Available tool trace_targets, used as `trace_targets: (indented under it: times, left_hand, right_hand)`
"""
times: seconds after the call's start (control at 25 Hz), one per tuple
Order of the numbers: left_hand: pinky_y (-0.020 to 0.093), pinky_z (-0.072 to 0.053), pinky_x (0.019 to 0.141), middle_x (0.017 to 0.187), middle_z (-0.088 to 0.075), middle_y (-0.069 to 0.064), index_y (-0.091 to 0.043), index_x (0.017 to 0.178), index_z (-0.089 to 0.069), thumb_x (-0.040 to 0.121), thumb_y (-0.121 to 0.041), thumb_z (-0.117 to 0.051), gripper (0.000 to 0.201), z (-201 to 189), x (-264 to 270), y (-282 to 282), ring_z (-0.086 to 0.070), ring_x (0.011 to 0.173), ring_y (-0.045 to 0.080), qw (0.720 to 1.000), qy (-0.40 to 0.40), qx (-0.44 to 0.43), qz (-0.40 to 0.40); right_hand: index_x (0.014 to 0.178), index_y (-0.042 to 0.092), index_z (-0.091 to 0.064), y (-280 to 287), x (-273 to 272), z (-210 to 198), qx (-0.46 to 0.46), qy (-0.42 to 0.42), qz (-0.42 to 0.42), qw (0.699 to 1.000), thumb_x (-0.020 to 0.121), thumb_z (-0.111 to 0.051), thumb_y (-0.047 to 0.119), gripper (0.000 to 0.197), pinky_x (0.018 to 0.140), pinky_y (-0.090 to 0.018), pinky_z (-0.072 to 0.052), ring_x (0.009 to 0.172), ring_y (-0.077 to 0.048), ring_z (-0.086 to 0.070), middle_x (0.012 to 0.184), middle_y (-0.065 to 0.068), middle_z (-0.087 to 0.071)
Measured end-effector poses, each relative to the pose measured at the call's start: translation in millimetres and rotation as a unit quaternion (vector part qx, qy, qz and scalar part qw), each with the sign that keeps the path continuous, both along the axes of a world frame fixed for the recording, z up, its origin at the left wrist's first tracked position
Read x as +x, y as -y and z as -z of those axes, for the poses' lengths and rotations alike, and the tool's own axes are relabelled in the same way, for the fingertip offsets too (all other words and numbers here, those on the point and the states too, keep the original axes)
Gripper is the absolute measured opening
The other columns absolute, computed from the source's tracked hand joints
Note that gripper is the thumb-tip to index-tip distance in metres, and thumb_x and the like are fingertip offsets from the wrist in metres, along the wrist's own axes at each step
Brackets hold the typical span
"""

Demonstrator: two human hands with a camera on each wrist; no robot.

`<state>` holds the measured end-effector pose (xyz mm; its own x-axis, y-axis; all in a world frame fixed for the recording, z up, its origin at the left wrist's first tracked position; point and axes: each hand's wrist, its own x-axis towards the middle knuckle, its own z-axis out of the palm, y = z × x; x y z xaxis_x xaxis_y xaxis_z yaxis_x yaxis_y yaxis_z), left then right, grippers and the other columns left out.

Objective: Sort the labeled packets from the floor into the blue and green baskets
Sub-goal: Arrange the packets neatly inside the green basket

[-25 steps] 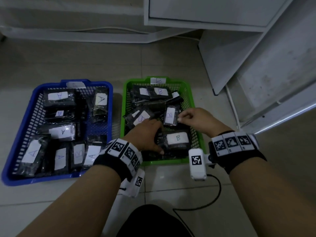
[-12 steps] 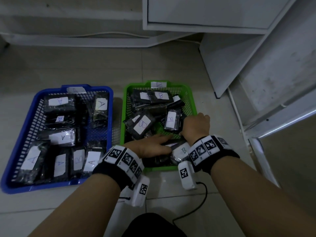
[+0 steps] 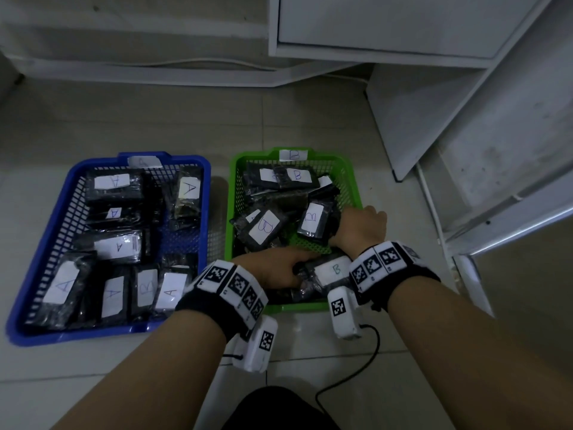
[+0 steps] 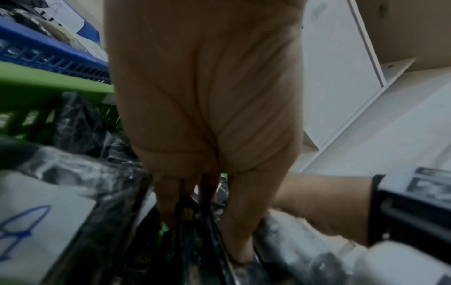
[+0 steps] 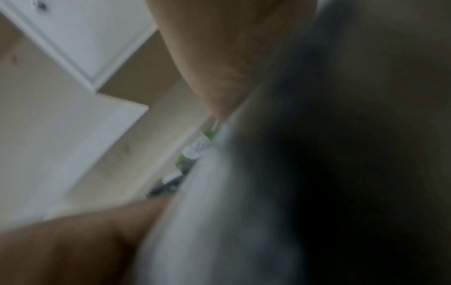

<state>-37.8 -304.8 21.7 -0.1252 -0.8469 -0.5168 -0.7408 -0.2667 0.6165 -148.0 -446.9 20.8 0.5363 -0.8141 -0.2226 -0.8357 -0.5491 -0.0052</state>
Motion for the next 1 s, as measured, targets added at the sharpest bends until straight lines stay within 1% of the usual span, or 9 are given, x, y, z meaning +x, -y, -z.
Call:
trace_targets:
  times: [0.12,0.24,0.36,0.48,0.68,0.76,0.84,0.92,1.0]
  left_hand:
    - [0.018,-0.028,0.103,0.149,-0.038,0.004,-0.022,0.148,-0.028,0.090,-0.019,-0.061,0.066,1.7,-1.3,1.2,-0.039,0.133,0.018,0.999,-0.018,-0.020,-0.030]
    - [0.018,-0.028,0.103,0.150,-0.037,0.004,-0.021,0.149,-0.024,0.089,-0.022,-0.064,0.072,4.6,-8.0,1.7,-0.038,0.134,0.017,0.999,-0.018,-0.025,-0.044]
    - [0.022,-0.031,0.105,0.148,-0.039,0.006,-0.019,0.148,-0.027,0.086,-0.029,-0.067,0.074,8.4,-5.0,-1.8,-0.040,0.133,0.019,0.994,-0.003,-0.058,-0.095]
    - [0.020,-0.036,0.097,0.135,-0.054,0.004,-0.021,0.137,-0.048,0.089,-0.028,-0.063,0.051,12.6,3.0,-5.1,-0.050,0.122,0.019,0.990,0.031,-0.097,-0.100]
    - [0.015,-0.037,0.083,0.116,-0.066,0.002,-0.020,0.118,-0.067,0.088,-0.027,-0.063,0.030,15.4,-1.6,-4.5,-0.059,0.104,0.015,0.986,0.049,-0.128,-0.097]
    - [0.020,-0.044,0.078,0.098,-0.066,0.001,-0.016,0.100,-0.071,0.087,-0.030,-0.064,0.020,12.1,4.3,-3.1,-0.057,0.086,0.011,0.972,0.066,-0.173,-0.142]
    - [0.027,-0.045,0.076,0.089,-0.057,-0.001,-0.013,0.091,-0.065,0.085,-0.028,-0.067,0.016,9.9,12.8,0.0,-0.052,0.082,0.012,0.945,0.080,-0.245,-0.201]
    - [0.024,-0.041,0.077,0.101,-0.053,0.001,-0.014,0.103,-0.061,0.084,-0.026,-0.068,0.024,10.9,17.3,5.5,-0.053,0.093,0.016,0.933,0.091,-0.272,-0.219]
    - [0.025,-0.041,0.087,0.117,-0.052,0.006,-0.014,0.122,-0.056,0.089,-0.031,-0.062,0.038,12.4,18.2,11.6,-0.054,0.105,0.019,0.933,0.090,-0.253,-0.239]
  right_hand:
    - [0.098,0.012,-0.058,6.9,-1.6,-15.6,0.038,0.154,0.024,0.987,0.072,-0.071,0.030,0.035,0.067,-0.029,-0.038,0.093,-0.029,-0.056,0.098,-0.009,-0.062]
    - [0.104,0.014,-0.058,10.7,-3.5,-25.5,0.083,0.246,-0.048,0.965,0.071,-0.072,0.021,0.036,0.069,-0.028,-0.039,0.088,-0.020,-0.052,0.100,-0.004,-0.054]
    - [0.103,0.016,-0.052,9.0,-6.4,-18.5,0.112,0.219,-0.123,0.961,0.073,-0.071,0.018,0.035,0.070,-0.031,-0.043,0.090,-0.019,-0.051,0.104,-0.004,-0.050]
    - [0.094,0.019,-0.043,9.3,-10.2,-3.4,0.153,0.194,-0.152,0.957,0.075,-0.072,0.018,0.034,0.060,-0.023,-0.035,0.084,-0.019,-0.050,0.101,-0.004,-0.047]
    - [0.090,0.018,-0.041,10.4,-10.0,10.9,0.285,0.106,-0.161,0.939,0.080,-0.074,0.030,0.036,0.056,-0.020,-0.031,0.069,-0.008,-0.046,0.079,0.009,-0.049]
    - [0.086,0.022,-0.038,12.4,-9.6,12.8,0.318,0.084,-0.177,0.928,0.083,-0.071,0.027,0.033,0.058,-0.020,-0.031,0.073,-0.011,-0.044,0.078,0.011,-0.044]
    - [0.084,0.025,-0.038,15.0,-8.9,10.6,0.336,0.083,-0.180,0.921,0.083,-0.070,0.020,0.033,0.061,-0.020,-0.033,0.081,-0.014,-0.044,0.084,0.006,-0.046]
    - [0.090,0.021,-0.042,15.7,-8.5,7.8,0.349,0.088,-0.186,0.914,0.081,-0.073,0.016,0.033,0.066,-0.023,-0.036,0.087,-0.015,-0.046,0.096,0.001,-0.049]
    - [0.096,0.019,-0.045,15.8,-9.6,2.4,0.357,0.116,-0.187,0.908,0.078,-0.075,0.014,0.036,0.070,-0.024,-0.039,0.090,-0.015,-0.048,0.103,-0.001,-0.049]
